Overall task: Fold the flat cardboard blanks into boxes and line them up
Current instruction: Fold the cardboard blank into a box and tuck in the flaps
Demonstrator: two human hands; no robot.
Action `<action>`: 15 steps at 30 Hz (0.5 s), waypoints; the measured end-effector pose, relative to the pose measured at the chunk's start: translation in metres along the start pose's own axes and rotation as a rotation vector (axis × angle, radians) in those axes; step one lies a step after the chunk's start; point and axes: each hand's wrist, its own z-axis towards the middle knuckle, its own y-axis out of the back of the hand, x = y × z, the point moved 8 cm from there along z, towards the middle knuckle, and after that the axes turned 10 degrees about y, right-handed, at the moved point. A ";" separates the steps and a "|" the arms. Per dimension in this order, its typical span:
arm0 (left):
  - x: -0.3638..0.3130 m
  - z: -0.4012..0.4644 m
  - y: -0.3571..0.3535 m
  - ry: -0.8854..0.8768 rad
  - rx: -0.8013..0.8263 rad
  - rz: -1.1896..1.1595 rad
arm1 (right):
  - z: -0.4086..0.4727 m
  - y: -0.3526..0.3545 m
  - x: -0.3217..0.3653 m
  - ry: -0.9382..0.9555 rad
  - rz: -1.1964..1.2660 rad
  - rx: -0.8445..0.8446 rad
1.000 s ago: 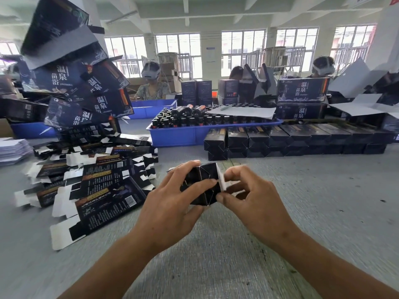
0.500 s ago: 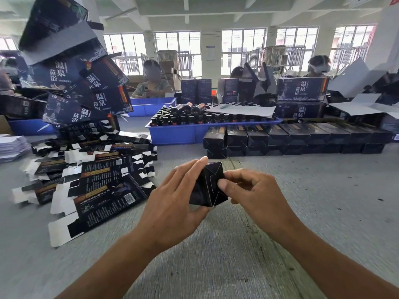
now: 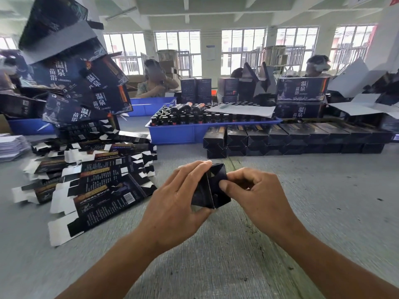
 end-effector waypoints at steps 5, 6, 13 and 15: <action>0.001 0.000 0.001 0.009 -0.001 -0.004 | 0.003 0.000 -0.003 -0.008 0.069 0.050; 0.001 0.000 0.001 0.008 0.000 -0.002 | 0.003 0.000 -0.003 -0.006 0.074 0.057; -0.004 0.001 0.001 -0.048 -0.015 0.030 | 0.003 0.003 0.000 0.021 -0.093 0.039; -0.007 0.000 0.001 -0.078 -0.026 0.058 | 0.001 0.003 0.008 0.081 -0.284 0.017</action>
